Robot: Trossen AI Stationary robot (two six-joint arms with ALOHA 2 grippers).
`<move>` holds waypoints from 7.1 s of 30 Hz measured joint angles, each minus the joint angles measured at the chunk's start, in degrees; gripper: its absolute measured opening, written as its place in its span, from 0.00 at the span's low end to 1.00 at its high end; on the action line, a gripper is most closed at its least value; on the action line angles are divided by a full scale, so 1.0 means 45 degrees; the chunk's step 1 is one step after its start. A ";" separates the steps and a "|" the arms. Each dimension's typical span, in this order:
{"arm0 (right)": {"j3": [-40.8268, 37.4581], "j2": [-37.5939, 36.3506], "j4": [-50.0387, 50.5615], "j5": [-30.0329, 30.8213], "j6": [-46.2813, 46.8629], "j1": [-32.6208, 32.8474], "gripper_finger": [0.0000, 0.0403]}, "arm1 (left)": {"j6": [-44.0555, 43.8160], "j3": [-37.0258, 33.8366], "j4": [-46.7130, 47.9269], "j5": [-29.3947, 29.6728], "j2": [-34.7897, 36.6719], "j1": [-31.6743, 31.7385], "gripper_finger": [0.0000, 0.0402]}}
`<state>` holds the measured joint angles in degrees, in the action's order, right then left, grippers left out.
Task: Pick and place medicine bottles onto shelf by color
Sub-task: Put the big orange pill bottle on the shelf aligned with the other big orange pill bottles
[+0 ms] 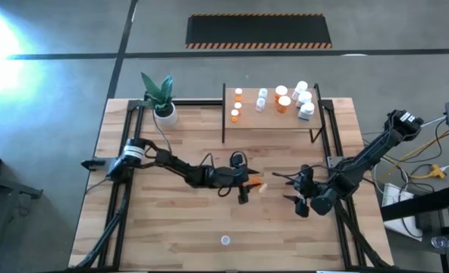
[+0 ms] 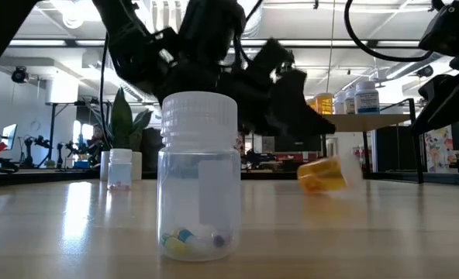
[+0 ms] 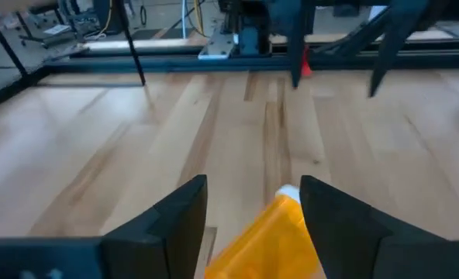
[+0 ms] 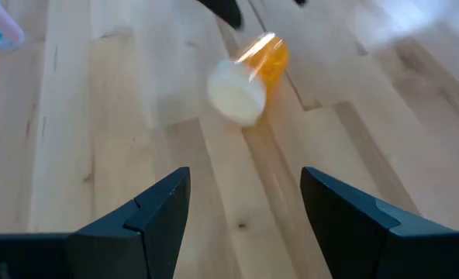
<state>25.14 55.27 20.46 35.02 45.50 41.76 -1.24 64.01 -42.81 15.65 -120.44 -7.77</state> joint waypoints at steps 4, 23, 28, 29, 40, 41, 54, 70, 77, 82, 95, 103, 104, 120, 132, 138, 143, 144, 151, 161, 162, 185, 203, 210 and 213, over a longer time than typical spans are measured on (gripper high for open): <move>-0.0147 0.0000 0.0005 0.0169 -0.0006 -0.0005 0.58 | 0.0138 -0.0165 0.1168 -0.0040 0.0931 -0.0009 0.54; -0.1699 0.0010 -0.0898 0.0613 -0.0902 -0.0034 0.58 | 0.2256 -0.0373 0.2735 -0.0094 0.0841 -0.0047 0.72; -0.3253 0.0019 -0.4312 0.1927 -0.1006 -0.0034 0.58 | 0.3079 0.0524 0.2132 -0.0969 -0.0462 0.0102 0.72; -0.3542 0.0021 -0.4997 0.2153 -0.1118 -0.0034 0.58 | 0.3085 0.0739 0.2211 -0.1216 -0.0680 0.0158 0.72; -0.4457 0.0078 -0.6244 0.3470 -0.0623 -0.0034 0.58 | 0.3727 0.2997 0.2664 -0.2960 -0.2399 0.1012 0.72; -0.4458 0.0078 -0.6242 0.3467 -0.0592 -0.0034 0.58 | 0.3701 0.3109 0.2964 -0.3467 -0.2400 0.1134 0.72; -0.3294 0.0068 -0.5195 0.1313 -0.1128 -0.0034 0.58 | 0.3470 0.3735 0.4339 -0.5161 -0.2368 0.1798 0.72; -0.2543 0.0596 -0.2702 0.2202 0.2083 -0.0034 0.58 | 0.3449 0.3691 0.5543 -0.3471 -0.2007 0.1593 0.72; -0.2717 0.1754 -0.3914 0.2607 0.1548 -0.0034 0.67 | 0.3415 0.3551 0.5558 -0.3363 -0.1957 0.1584 0.72; -0.2290 0.3017 -0.4479 0.3143 0.0812 -0.0034 0.76 | 0.3416 0.3546 0.5563 -0.3363 -0.1956 0.1585 0.72; -0.0874 0.6909 -0.4903 0.4553 0.1558 -0.0515 0.76 | 0.3497 0.3521 0.5456 -0.3363 -0.1933 0.1504 0.72; -0.0538 0.7958 -0.4974 0.4294 0.2648 -0.0947 0.67 | 0.4340 0.3483 0.6002 -0.2783 -0.1317 0.0988 0.72; -0.0538 0.7892 -0.4969 0.4205 0.2646 -0.0942 0.65 | 0.4482 0.3469 0.6178 -0.2542 -0.1130 0.0888 0.72; -0.0509 0.3030 -0.3863 -0.0717 0.0063 -0.1181 0.29 | 0.7504 0.3356 0.5415 0.0300 -0.0896 -0.0300 0.72; -0.0302 0.1075 -0.1647 -0.0951 -0.0071 -0.1316 0.27 | 0.8961 0.3366 0.5512 -0.1999 -0.1531 0.0149 0.72; 0.0398 0.0449 0.0051 -0.1250 0.0087 -0.1311 0.38 | 0.8377 0.4119 0.6635 -0.2924 -0.1541 0.0653 0.72; 0.0632 0.0530 0.1038 -0.1569 0.0215 -0.1311 0.48 | 0.8365 0.4592 0.6991 -0.3323 -0.1541 0.0816 0.72; 0.0587 0.0674 0.1312 -0.1588 0.0286 -0.1311 0.50 | 0.8374 0.4650 0.6990 -0.3338 -0.1541 0.0821 0.72; 0.0441 0.2511 0.2204 -0.1564 -0.1345 -0.1361 0.58 | 0.8380 0.4568 0.6986 -0.3315 -0.1545 0.0865 0.72; 0.1717 0.5027 -0.0249 -0.1486 -0.4320 -0.1457 0.55 | 0.7787 0.4362 0.6282 -0.2342 -0.1545 0.0875 0.72; 0.1936 0.5185 -0.0235 -0.1537 -0.4332 -0.1457 0.55 | 0.7600 0.4362 0.6286 -0.2306 -0.1545 0.0875 0.72; 0.6723 0.5399 0.3835 -0.3268 -0.9031 -0.2752 0.71 | 0.1378 0.1476 0.9574 0.2788 0.0841 -0.0330 0.72; 0.8173 0.7271 0.7652 -0.6179 -1.1560 -0.4583 0.67 | -0.0314 -0.0593 0.7240 0.2981 0.1252 -0.0668 0.72; 0.7062 0.7247 0.5776 -0.5760 -1.1583 -0.4537 0.61 | -0.0309 -0.0602 0.7156 0.2960 0.1247 -0.0713 0.72; 0.6611 0.7353 0.4129 -0.5760 -1.1821 -0.4537 0.58 | -0.0304 -0.0641 0.6937 0.2864 0.1238 -0.0718 0.72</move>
<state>54.89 88.35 39.04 9.10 -7.70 21.34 -2.61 61.12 -11.60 28.53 -114.87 -11.00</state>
